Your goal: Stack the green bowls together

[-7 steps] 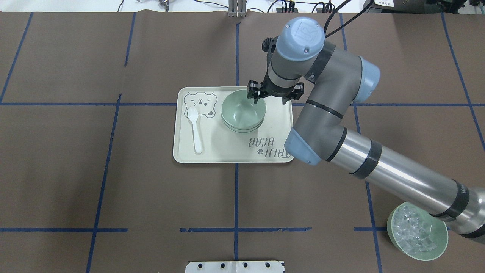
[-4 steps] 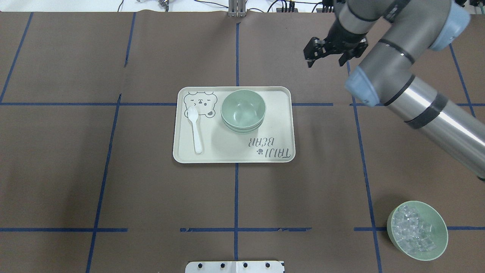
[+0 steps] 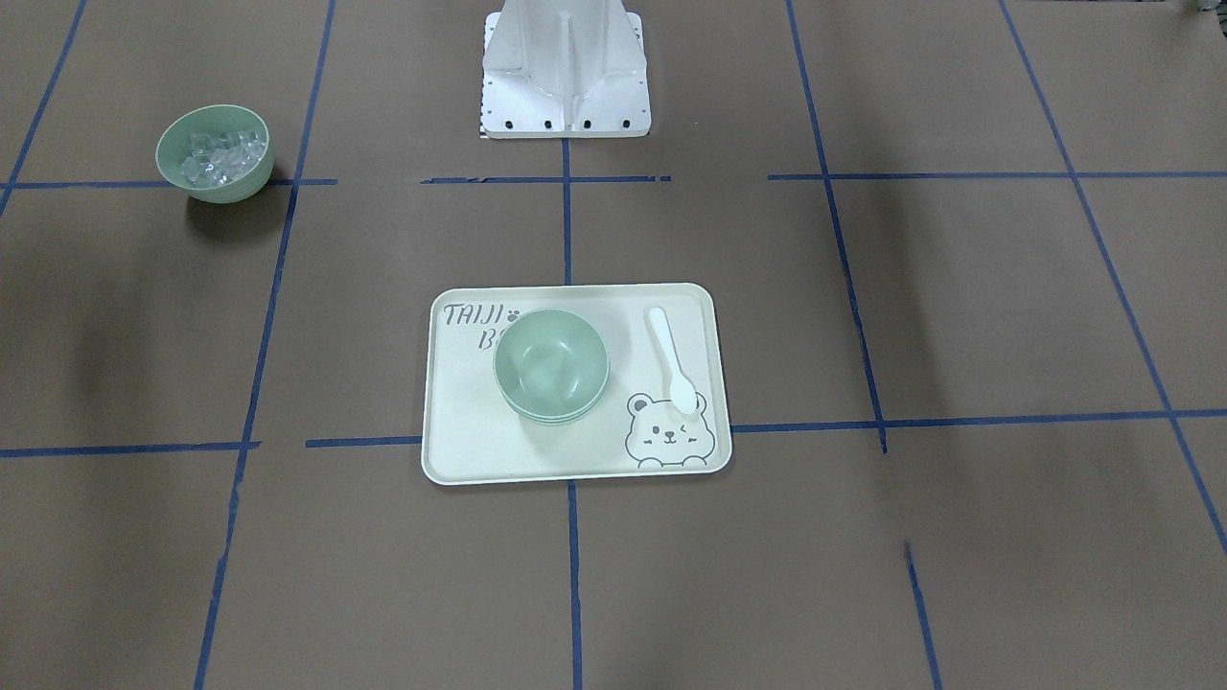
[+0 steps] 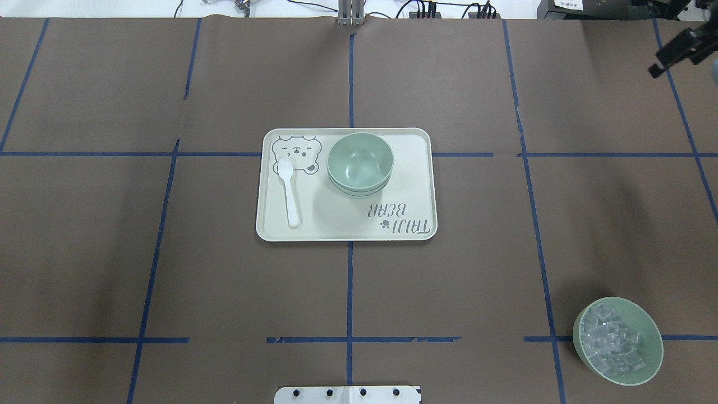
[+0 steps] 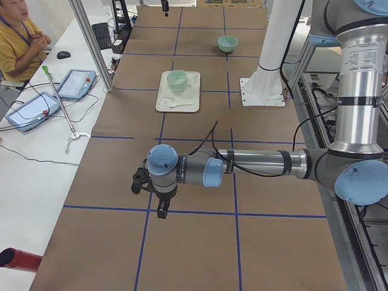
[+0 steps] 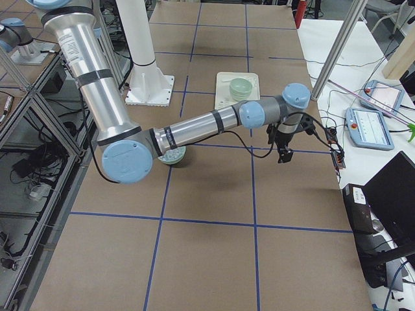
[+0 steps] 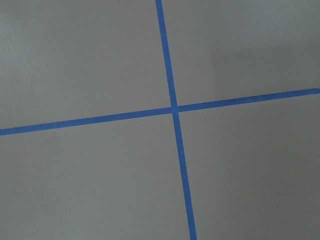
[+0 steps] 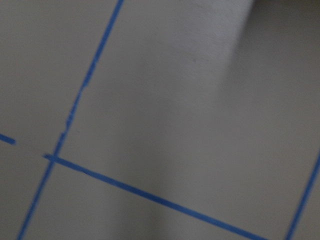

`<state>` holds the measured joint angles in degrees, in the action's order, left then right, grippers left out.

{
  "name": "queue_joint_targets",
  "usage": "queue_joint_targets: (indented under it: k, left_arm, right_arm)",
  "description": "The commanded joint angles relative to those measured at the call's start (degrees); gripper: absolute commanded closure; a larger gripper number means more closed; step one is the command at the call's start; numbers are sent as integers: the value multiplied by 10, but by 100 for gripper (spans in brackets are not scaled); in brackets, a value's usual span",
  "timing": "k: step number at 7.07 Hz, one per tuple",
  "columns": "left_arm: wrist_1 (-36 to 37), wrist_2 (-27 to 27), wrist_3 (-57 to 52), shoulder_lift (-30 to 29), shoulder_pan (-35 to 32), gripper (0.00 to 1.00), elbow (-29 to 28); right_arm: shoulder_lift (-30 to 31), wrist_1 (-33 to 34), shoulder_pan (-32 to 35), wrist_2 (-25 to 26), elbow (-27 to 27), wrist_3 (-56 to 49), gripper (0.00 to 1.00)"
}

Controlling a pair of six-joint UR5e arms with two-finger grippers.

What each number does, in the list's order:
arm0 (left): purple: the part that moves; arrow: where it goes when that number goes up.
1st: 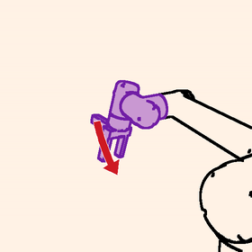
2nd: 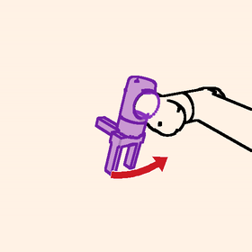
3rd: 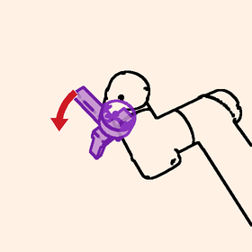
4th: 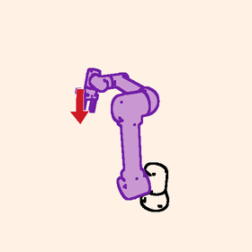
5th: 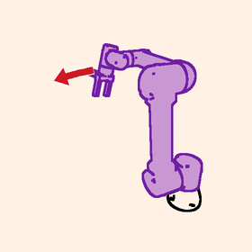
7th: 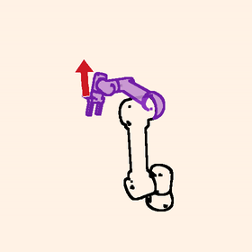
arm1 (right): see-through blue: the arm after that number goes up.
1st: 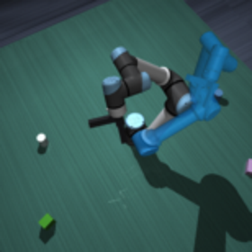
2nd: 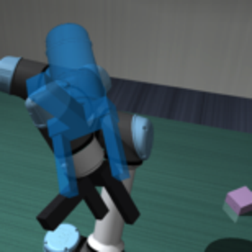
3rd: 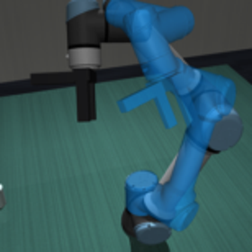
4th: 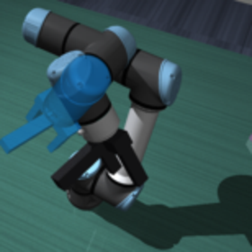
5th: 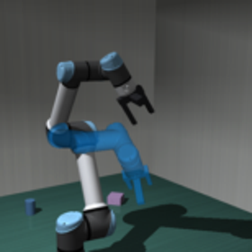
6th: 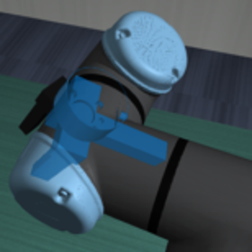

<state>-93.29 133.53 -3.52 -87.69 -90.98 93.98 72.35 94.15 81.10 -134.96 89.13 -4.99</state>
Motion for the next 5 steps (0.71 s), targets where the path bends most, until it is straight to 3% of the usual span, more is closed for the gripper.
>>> queue_joint_targets:
  k: [1,2,5]
  left_arm:
    - [11,-24,-1,-3,0,0,15]
    - [11,-23,-1,-4,0,0,22]
    - [9,-20,-1,-6,1,0,23]
  right_arm:
    - [115,-4,59,22,18,-50,0]
    - [146,-5,62,22,18,-49,0]
    - [155,-5,64,22,25,-34,0]
